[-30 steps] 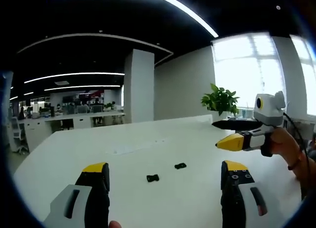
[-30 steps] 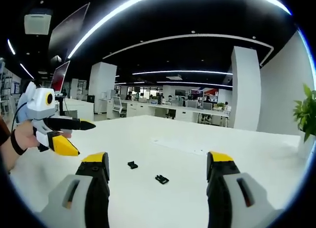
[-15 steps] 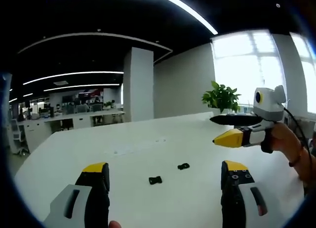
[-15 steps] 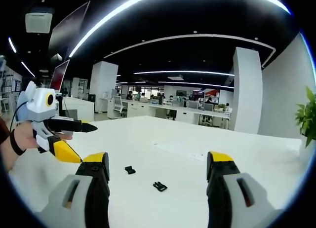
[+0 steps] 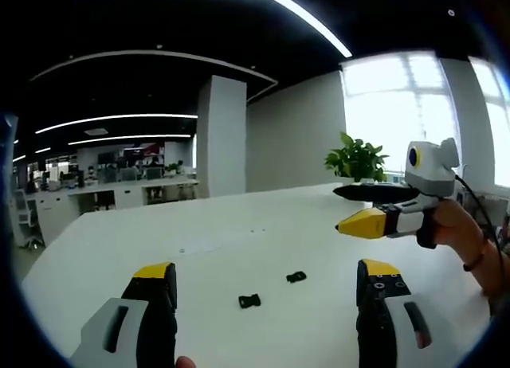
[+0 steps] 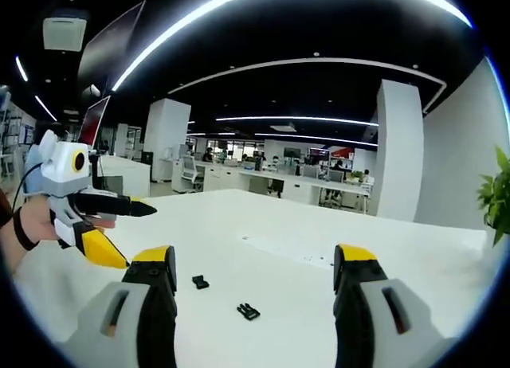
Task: Snap the two parts of the plastic buckle together until the buckle closes and remains connected.
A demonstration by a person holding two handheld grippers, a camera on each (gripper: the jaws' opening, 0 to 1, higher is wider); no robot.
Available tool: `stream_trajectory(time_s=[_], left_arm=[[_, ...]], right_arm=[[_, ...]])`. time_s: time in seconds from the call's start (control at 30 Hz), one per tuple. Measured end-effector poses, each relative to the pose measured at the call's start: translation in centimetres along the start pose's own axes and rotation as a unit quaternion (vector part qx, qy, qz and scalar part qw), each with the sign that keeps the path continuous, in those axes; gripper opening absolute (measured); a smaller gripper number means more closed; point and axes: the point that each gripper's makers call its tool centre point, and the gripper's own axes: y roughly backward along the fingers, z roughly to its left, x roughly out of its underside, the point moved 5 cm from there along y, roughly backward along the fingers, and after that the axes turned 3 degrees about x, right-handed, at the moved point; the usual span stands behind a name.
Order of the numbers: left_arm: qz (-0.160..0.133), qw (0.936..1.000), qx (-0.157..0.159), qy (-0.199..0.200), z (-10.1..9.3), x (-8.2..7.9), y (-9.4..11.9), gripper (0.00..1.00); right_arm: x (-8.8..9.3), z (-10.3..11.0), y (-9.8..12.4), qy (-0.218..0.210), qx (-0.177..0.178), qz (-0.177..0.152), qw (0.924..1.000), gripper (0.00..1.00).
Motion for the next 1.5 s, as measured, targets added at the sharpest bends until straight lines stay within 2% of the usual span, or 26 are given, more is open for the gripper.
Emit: stream_trajectory(time_s=[0.33, 0.47, 0.6, 0.8, 0.9, 1.07, 1.23, 1.3, 1.5], left_arm=[[0.007, 1.0000, 0.004, -0.003, 0.2, 0.2, -1.1, 0.95], [0.007, 0.9999, 0.010, -0.005, 0.1, 0.5, -1.4, 0.95], [0.016, 0.9998, 0.009, -0.009, -0.2, 1.1, -1.4, 0.95], [0.012, 0.9998, 0.011, -0.010, -0.3, 1.1, -1.1, 0.95], [0.002, 0.9999, 0.008, -0.015, 0.1, 0.9, -1.2, 0.95], [0.012, 0.9999, 0.009, -0.002, 0.2, 1.5, -1.2, 0.95], [0.017, 0.9998, 0.011, -0.008, 0.1, 2.0, -1.2, 0.95], [0.018, 0.9997, 0.014, 0.004, 0.3, 2.4, -1.3, 0.95], [0.028, 0.9995, 0.011, -0.004, 0.2, 2.7, -1.3, 0.95]], right_arm=[[0.2, -0.4, 0.0, -0.011, 0.000, -0.006, 0.9999, 0.81], [0.5, -0.4, -0.1, -0.013, -0.002, 0.002, 0.9999, 0.81], [0.3, -0.4, 0.1, -0.014, 0.000, -0.005, 0.9999, 0.80], [0.6, -0.2, 0.1, -0.013, -0.001, -0.001, 0.9999, 0.80], [0.9, -0.1, -0.1, -0.015, -0.005, 0.003, 0.9999, 0.80], [1.0, 0.0, -0.1, -0.013, -0.005, 0.002, 0.9999, 0.80], [1.6, -0.2, -0.2, -0.011, -0.003, 0.008, 0.9999, 0.79], [1.8, -0.2, -0.2, -0.014, -0.003, 0.012, 0.9998, 0.79], [2.1, 0.0, 0.0, -0.013, -0.007, 0.016, 0.9998, 0.78]])
